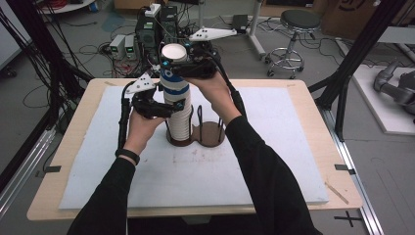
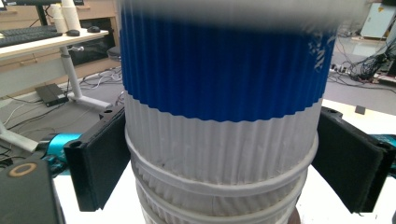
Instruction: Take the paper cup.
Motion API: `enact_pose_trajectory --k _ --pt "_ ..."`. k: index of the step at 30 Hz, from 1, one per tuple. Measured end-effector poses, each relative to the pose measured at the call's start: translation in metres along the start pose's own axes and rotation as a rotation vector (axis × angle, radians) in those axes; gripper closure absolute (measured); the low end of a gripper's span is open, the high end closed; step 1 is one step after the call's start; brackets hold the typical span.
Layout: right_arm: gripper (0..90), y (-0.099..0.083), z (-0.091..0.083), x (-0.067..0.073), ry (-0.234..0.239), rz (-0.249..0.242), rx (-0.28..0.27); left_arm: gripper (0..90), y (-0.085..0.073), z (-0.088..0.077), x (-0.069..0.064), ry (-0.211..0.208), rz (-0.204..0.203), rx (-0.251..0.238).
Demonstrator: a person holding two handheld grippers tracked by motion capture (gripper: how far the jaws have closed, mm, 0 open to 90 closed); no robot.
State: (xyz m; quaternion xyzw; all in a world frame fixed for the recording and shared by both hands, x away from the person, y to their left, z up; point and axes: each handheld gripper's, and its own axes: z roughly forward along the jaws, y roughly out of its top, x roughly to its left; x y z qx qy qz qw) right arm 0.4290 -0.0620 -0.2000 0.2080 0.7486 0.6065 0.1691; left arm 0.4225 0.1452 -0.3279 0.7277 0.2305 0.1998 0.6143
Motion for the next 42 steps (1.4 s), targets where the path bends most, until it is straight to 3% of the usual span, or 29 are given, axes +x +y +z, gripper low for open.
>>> enact_pose_trajectory --k 9,19,24,29,31,32,42 --pt "29.7 0.026 -0.033 0.005 0.007 -0.029 -0.13 11.1 0.0 0.0 0.0 0.002 0.003 0.004" --pt "29.7 0.027 -0.08 -0.003 0.0 -0.053 -0.139 11.1 0.001 0.0 0.0 0.005 0.004 0.006" --pt "29.8 0.009 -0.108 -0.008 -0.011 -0.065 -0.111 11.1 0.001 0.0 0.0 0.005 0.007 0.01" --pt "29.8 -0.019 -0.136 -0.013 -0.02 -0.051 -0.103 11.1 0.001 0.001 0.0 0.006 0.007 0.01" --pt "29.8 -0.023 -0.14 -0.013 -0.027 -0.049 -0.1 11.1 0.001 0.001 0.0 0.006 0.008 0.012" --pt "29.8 -0.035 -0.15 -0.015 -0.025 -0.041 -0.103 11.1 0.001 0.001 0.0 0.006 0.005 0.012" --pt "29.8 -0.081 -0.176 -0.016 -0.054 -0.019 -0.058 11.1 0.001 0.001 -0.001 0.01 0.004 0.011"
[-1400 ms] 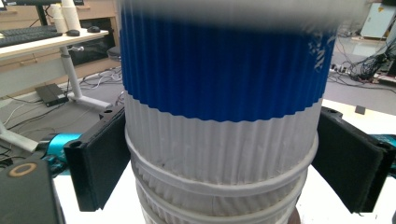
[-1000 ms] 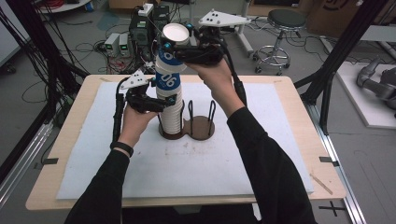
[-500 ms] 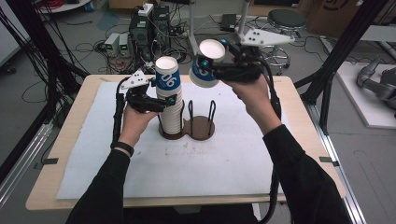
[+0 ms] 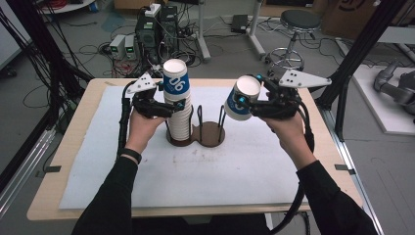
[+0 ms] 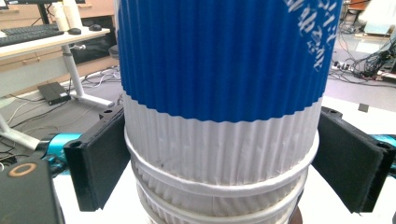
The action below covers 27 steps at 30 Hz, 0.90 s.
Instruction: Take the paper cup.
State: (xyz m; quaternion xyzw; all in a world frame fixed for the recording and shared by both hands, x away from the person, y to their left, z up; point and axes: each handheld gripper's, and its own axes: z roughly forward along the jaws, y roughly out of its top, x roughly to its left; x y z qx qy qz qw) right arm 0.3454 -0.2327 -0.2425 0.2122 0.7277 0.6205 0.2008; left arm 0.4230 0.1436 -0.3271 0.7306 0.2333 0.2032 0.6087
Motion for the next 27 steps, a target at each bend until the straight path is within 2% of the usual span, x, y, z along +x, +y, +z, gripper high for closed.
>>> enact_pose_trajectory --k 3,10,17,27 --pt "29.8 -0.015 -0.006 0.0 -0.01 -0.007 0.026 11.1 0.0 0.0 0.0 0.001 0.002 0.001" --pt "29.8 -0.051 -0.016 0.0 -0.015 0.024 0.075 11.1 0.0 0.0 0.0 0.003 0.003 0.004" --pt "29.8 -0.081 -0.022 0.003 -0.025 0.049 0.094 11.1 0.001 -0.001 0.0 0.003 0.004 0.006" --pt "29.8 -0.115 -0.028 0.003 -0.03 0.101 0.113 11.0 0.001 -0.001 -0.001 0.006 0.002 0.008"
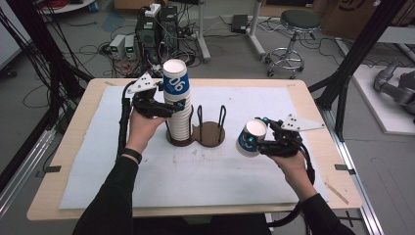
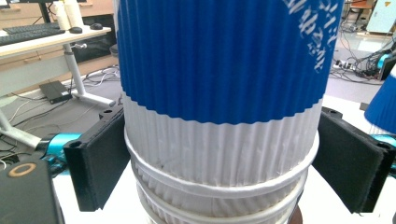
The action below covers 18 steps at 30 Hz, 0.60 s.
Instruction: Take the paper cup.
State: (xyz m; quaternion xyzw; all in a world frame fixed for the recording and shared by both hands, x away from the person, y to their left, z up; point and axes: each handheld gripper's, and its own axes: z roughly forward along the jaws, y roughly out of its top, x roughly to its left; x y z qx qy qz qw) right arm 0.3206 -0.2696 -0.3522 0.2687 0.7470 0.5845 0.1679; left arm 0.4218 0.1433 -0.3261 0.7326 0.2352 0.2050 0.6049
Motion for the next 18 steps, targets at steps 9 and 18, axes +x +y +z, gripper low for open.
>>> enact_pose_trajectory --k 9,18 --pt "29.8 -0.012 0.003 -0.001 -0.002 0.003 0.031 11.0 0.001 -0.001 -0.002 0.006 0.001 0.01" --pt "29.8 -0.015 0.004 -0.002 -0.006 0.01 0.037 10.7 0.001 -0.001 -0.001 -0.001 -0.007 0.001"
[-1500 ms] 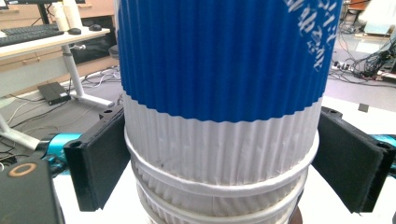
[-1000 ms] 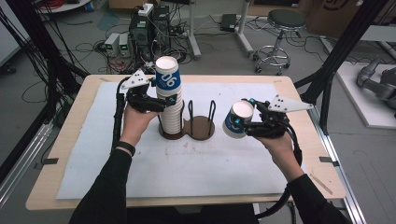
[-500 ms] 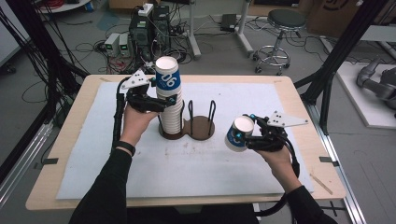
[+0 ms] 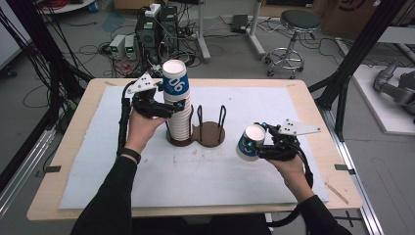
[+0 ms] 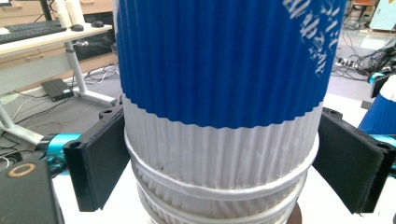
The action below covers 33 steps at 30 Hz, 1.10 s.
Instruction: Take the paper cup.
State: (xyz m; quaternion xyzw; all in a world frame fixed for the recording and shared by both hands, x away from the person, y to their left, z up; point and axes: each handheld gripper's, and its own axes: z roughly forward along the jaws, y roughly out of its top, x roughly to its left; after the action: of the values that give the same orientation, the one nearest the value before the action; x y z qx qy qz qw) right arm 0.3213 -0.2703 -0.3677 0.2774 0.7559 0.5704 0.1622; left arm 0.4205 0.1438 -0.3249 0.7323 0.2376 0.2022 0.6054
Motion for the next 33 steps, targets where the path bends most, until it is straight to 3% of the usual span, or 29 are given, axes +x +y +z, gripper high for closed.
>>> enact_pose_trajectory --k 5,11,20,33 --pt "29.8 0.0 0.0 0.0 0.001 -0.001 -0.002 6.6 0.001 -0.003 0.002 -0.006 -0.012 -0.024" --pt "29.8 0.0 -0.001 -0.001 0.002 0.003 -0.002 6.6 0.004 -0.012 0.0 0.023 0.013 -0.007" --pt "29.8 0.0 -0.002 -0.002 0.006 0.007 -0.005 6.6 0.0 -0.029 -0.002 0.036 0.012 -0.003" --pt "29.7 0.0 -0.001 -0.003 0.004 0.006 -0.003 6.6 -0.024 -0.068 -0.016 0.05 -0.006 -0.035"
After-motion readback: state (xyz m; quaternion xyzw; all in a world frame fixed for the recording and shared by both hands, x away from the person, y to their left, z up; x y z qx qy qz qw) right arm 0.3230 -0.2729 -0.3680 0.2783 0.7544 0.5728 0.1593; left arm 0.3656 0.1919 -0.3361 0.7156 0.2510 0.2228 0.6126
